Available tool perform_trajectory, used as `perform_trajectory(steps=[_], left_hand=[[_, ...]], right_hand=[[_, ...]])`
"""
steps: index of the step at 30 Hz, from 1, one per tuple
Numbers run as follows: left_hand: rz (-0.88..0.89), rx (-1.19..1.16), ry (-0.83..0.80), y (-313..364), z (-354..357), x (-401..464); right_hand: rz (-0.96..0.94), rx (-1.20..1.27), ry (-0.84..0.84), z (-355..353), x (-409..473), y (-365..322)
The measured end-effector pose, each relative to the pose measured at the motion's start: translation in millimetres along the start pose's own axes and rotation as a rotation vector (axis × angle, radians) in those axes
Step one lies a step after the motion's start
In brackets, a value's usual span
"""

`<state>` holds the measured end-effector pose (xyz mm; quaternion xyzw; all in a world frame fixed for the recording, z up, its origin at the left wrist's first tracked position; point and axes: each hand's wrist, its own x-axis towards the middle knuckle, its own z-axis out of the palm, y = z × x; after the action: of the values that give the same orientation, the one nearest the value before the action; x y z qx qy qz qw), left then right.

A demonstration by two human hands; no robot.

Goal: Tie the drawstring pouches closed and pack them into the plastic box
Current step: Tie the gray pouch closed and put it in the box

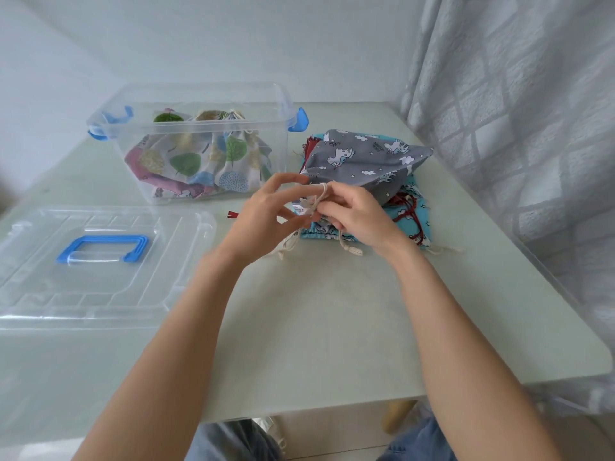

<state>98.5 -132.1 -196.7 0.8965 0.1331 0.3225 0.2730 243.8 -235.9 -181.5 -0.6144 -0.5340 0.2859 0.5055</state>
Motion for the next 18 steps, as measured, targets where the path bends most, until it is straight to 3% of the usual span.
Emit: perform_trajectory(steps=[2, 7, 18], left_hand=[[0.018, 0.038, -0.003, 0.8, 3.0, 3.3], [0.087, 0.053, 0.114, 13.2, 3.0, 6.8], [0.057, 0.088, 0.266, 10.8, 3.6, 5.6]], right_hand=[[0.013, 0.011, -0.048, -2.2, -2.6, -0.1], [-0.003, -0.002, 0.095, -2.8, -0.3, 5.8], [0.061, 0.040, 0.054, -2.2, 0.2, 6.7]])
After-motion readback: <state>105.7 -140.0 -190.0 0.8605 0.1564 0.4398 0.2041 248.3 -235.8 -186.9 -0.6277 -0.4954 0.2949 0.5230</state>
